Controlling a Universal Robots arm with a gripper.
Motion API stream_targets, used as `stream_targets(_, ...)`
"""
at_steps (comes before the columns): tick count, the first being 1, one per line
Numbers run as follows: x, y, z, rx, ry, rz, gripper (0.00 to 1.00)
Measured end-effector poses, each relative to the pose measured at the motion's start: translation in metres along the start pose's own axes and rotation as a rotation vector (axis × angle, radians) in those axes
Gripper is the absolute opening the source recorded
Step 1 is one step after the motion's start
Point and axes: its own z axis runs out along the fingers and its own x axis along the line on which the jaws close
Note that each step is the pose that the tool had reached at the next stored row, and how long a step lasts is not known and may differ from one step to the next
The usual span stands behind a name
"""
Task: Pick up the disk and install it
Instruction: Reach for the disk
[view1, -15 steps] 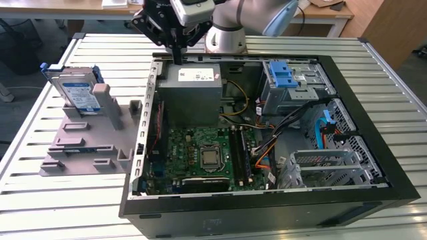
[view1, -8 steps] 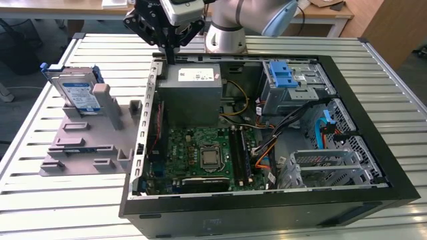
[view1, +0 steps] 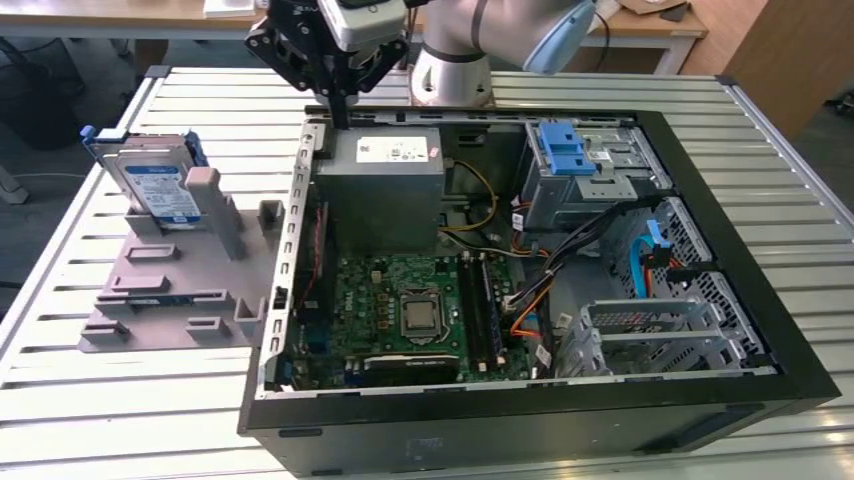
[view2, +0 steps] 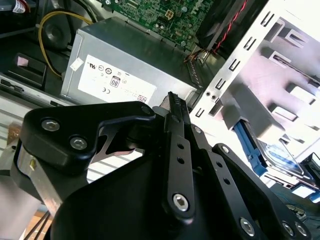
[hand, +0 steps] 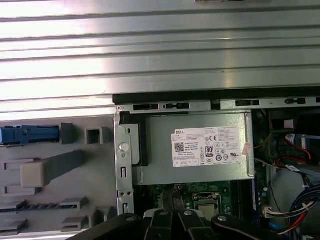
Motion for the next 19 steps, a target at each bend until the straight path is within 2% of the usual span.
stream_targets(19, 0.0072, -0.0005, 0.0007, 0.0, 0.0, 0.0, 0.11)
